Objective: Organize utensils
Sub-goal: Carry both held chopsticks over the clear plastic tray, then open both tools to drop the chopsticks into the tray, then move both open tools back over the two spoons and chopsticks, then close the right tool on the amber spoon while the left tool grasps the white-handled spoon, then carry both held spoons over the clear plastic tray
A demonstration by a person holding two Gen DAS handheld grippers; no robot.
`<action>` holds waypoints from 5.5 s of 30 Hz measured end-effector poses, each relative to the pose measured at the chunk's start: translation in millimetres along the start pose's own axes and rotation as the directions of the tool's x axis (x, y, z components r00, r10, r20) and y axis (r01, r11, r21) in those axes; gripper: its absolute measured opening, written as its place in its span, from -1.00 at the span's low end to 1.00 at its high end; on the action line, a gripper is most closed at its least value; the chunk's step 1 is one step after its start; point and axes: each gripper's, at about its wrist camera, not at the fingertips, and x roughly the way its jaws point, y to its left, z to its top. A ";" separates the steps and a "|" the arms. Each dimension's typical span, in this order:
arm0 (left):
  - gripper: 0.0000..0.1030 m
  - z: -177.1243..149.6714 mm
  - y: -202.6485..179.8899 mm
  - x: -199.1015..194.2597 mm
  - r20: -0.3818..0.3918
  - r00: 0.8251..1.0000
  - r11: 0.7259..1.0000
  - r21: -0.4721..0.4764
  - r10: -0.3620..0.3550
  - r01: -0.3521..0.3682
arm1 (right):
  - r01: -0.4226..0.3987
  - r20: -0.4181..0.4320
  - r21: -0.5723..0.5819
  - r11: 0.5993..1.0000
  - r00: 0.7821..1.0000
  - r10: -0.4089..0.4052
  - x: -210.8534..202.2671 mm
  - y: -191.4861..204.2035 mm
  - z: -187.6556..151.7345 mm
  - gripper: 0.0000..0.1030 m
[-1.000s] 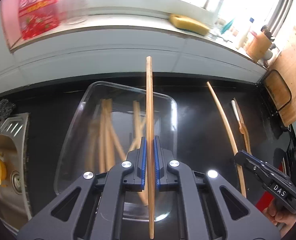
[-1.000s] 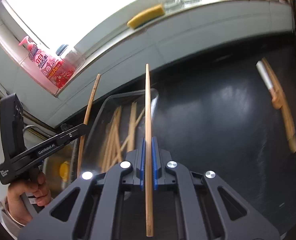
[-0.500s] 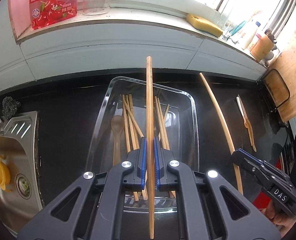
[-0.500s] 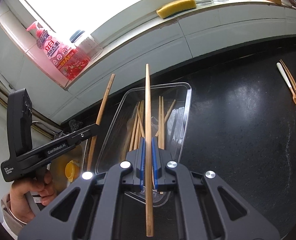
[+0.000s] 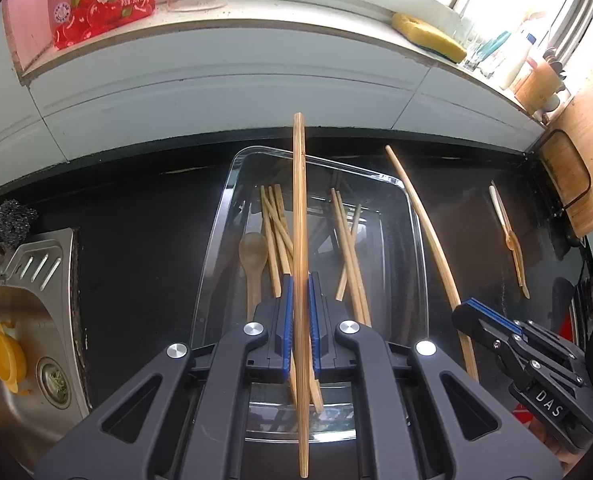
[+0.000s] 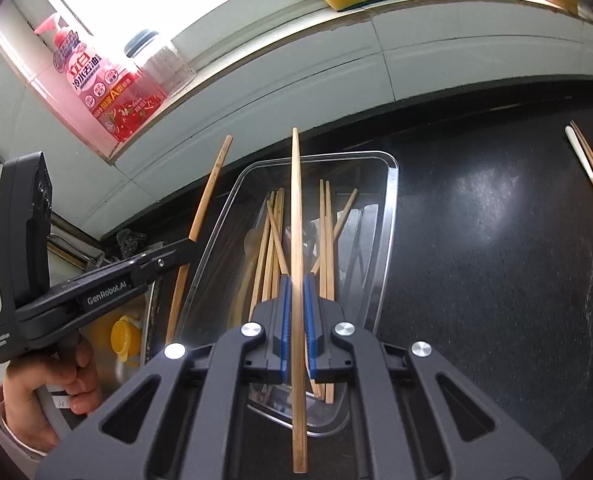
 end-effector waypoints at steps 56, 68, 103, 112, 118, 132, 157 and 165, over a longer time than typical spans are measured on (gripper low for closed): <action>0.88 13.6 -269.6 111.6 -0.124 0.992 0.991 0.137 0.025 -0.008 | 0.377 -0.040 0.075 0.923 0.926 -0.375 -86.5 -299.2 -10.5 0.87; 0.88 41.5 -365.8 181.9 -0.126 0.986 0.979 0.184 0.109 -0.084 | 0.266 -0.080 -0.050 0.963 0.960 -0.270 -78.0 -348.9 6.2 0.87; 0.90 70.7 -393.1 263.9 -0.159 0.976 0.985 0.104 0.150 -0.134 | 0.171 -0.090 -0.109 0.979 0.979 -0.181 -31.3 -350.1 28.2 0.34; 0.90 84.2 -392.4 271.0 -0.130 0.973 0.978 0.103 0.192 -0.180 | 0.125 -0.069 -0.066 0.990 0.989 -0.129 -25.9 -356.8 37.0 -0.40; 0.90 86.1 -418.1 279.9 -0.089 0.970 0.970 0.110 0.228 -0.218 | 0.096 -0.066 -0.028 0.995 0.993 -0.098 -30.8 -364.3 36.0 -0.49; 0.90 77.4 -417.4 274.4 -0.070 0.973 0.972 0.104 0.218 -0.211 | 0.047 -0.046 -0.039 0.998 0.998 -0.049 -39.6 -358.3 37.0 -0.56; -0.72 55.8 -370.9 211.8 0.021 0.997 0.993 0.088 0.074 -0.075 | -0.034 -0.027 0.039 0.999 0.999 0.035 -73.4 -385.2 45.5 -0.75; -0.72 46.1 -347.3 159.2 0.090 0.985 0.984 0.082 0.149 -0.157 | 0.001 -0.001 0.033 0.999 1.000 -0.001 -91.1 -357.3 46.1 -0.75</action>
